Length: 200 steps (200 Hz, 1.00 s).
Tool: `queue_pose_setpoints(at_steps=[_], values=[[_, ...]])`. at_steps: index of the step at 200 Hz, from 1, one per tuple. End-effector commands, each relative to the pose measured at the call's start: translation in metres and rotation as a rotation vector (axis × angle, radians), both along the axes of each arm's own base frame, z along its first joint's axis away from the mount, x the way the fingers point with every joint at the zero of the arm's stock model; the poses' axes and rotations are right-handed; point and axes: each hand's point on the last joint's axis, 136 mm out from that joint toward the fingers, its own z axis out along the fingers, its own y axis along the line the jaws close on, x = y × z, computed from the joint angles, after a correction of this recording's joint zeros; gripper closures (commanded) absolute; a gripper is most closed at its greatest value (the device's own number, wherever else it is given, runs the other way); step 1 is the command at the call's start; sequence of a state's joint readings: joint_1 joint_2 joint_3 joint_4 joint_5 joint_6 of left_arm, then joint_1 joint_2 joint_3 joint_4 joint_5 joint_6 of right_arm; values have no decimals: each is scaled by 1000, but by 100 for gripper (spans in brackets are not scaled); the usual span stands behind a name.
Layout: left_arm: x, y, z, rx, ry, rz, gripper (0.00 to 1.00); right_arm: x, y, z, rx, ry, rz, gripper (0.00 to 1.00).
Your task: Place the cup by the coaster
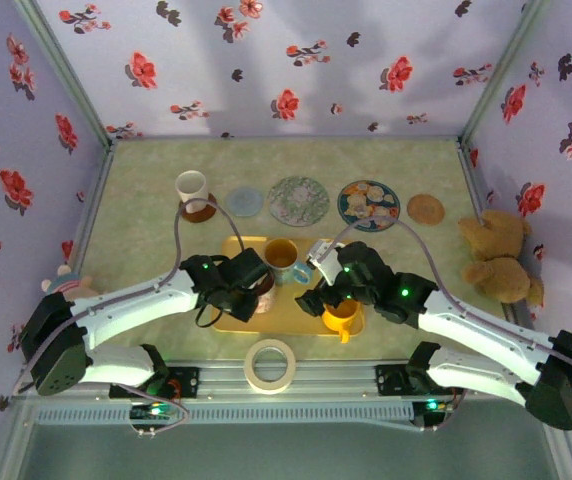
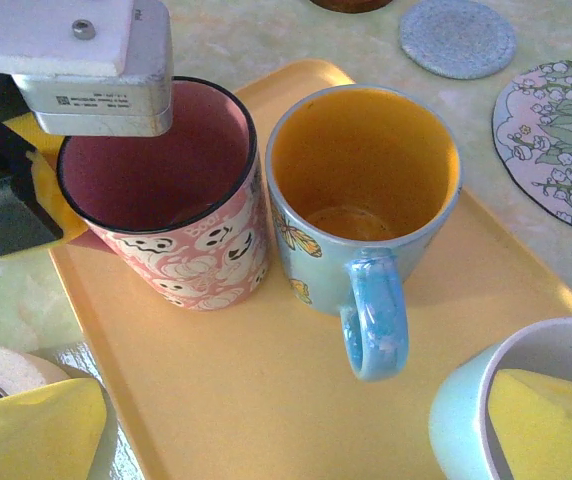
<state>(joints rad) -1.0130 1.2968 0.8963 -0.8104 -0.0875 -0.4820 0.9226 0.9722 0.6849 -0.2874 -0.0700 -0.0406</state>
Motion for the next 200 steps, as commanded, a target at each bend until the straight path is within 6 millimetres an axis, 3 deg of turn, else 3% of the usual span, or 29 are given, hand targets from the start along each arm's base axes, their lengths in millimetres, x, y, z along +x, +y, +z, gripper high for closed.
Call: queue_pose_setpoints(at_steps=[1, 103, 200], values=[[4, 7, -3, 36, -32, 15, 80, 2, 0, 0, 17, 1, -13, 1], [8, 43, 11, 88, -103, 97, 100, 5, 8, 0, 28, 0, 6, 1], [40, 81, 75, -31, -283, 272, 100, 31, 13, 26, 83, -87, -48, 1]])
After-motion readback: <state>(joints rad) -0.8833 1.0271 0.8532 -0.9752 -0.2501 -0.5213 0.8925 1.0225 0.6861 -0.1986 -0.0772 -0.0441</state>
